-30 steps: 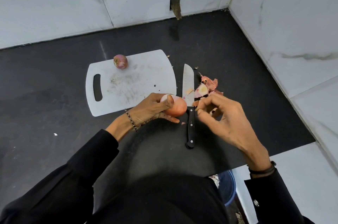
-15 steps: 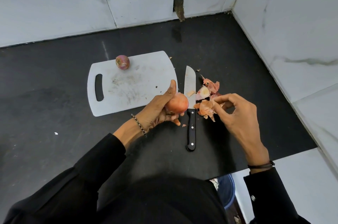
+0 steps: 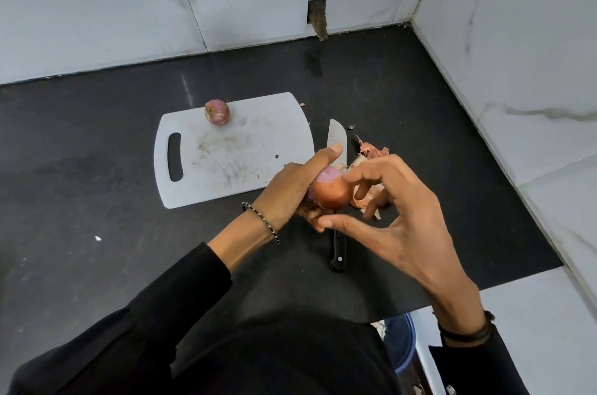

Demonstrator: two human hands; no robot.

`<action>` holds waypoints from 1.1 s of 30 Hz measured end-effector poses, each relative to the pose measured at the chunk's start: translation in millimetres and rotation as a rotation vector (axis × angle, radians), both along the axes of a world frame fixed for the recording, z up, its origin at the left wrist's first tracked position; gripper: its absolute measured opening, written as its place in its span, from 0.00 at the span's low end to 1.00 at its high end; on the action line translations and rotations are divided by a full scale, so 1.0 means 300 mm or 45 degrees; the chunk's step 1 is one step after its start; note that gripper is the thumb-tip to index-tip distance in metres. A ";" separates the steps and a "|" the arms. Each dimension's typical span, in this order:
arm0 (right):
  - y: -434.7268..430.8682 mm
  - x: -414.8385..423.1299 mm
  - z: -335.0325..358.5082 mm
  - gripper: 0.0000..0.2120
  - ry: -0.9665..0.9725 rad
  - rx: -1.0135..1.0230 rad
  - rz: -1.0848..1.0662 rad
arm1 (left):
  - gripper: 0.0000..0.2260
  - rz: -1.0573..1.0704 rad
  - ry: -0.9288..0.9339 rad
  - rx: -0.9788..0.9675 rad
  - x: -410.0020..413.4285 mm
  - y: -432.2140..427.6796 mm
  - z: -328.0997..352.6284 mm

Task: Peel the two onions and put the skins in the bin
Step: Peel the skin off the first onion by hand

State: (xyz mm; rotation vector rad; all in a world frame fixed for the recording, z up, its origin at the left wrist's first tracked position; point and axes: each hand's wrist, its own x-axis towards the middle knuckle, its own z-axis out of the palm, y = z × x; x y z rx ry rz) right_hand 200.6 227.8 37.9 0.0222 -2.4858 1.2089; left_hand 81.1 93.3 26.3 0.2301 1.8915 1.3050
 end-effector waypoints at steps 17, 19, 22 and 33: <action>-0.044 0.012 0.008 0.26 0.013 -0.125 -0.006 | 0.19 -0.062 0.070 0.430 0.016 -0.028 0.031; -0.048 0.011 0.006 0.25 0.023 -0.117 0.001 | 0.19 -0.054 0.083 0.429 0.016 -0.027 0.029; -0.052 0.009 0.004 0.24 0.037 -0.100 0.011 | 0.19 -0.051 0.115 0.432 0.014 -0.026 0.022; -0.065 0.008 -0.011 0.20 -0.032 -0.284 -0.001 | 0.17 -0.094 0.327 0.442 0.020 -0.033 0.028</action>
